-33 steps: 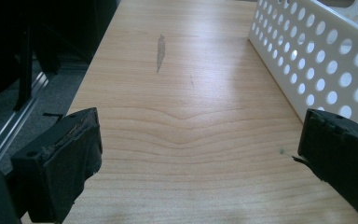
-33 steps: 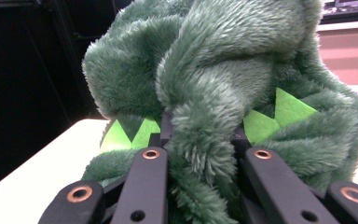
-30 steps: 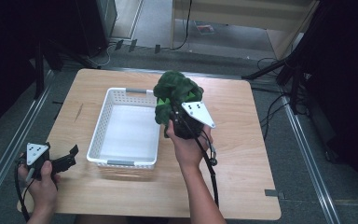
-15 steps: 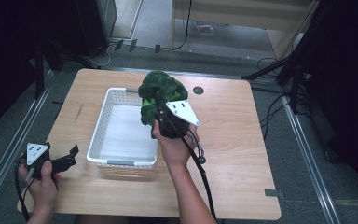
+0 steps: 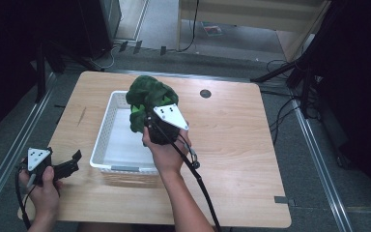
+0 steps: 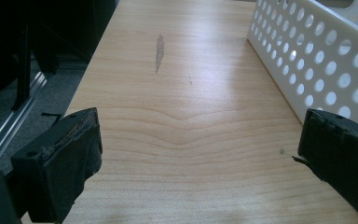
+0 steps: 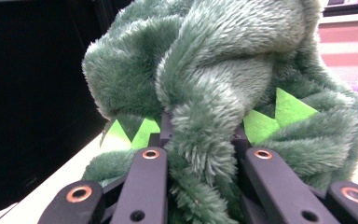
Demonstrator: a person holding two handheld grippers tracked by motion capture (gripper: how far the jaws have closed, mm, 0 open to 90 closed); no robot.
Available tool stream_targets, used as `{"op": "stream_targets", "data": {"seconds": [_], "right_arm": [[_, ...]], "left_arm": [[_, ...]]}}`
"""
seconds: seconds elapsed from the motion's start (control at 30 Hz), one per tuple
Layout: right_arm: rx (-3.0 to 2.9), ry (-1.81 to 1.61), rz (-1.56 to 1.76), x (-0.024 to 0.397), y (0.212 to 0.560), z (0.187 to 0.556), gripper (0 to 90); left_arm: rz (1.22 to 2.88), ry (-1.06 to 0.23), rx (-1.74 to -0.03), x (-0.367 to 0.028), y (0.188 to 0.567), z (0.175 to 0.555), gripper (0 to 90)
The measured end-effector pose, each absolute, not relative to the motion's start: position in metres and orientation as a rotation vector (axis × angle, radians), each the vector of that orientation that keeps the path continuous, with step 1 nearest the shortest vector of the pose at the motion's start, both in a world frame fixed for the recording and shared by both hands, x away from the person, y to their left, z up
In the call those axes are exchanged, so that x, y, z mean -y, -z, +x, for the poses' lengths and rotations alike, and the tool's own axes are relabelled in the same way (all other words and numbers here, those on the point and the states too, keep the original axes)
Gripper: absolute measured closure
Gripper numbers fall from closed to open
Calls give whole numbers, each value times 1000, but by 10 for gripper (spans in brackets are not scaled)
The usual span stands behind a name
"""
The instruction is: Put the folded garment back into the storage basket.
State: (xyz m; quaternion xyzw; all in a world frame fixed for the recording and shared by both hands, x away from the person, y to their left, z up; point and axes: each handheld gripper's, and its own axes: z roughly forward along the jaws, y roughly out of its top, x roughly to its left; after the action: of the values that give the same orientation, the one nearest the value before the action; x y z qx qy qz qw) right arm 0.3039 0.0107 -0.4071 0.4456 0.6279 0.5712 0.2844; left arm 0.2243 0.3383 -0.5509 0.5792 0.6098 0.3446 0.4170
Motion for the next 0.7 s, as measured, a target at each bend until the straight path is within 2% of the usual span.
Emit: {"op": "stream_targets", "data": {"seconds": [0.7], "right_arm": [[-1825,-1496,1240,-51,441,311,764]], "left_arm": [[1455,-861,-1529,-339,551,224,6]]}}
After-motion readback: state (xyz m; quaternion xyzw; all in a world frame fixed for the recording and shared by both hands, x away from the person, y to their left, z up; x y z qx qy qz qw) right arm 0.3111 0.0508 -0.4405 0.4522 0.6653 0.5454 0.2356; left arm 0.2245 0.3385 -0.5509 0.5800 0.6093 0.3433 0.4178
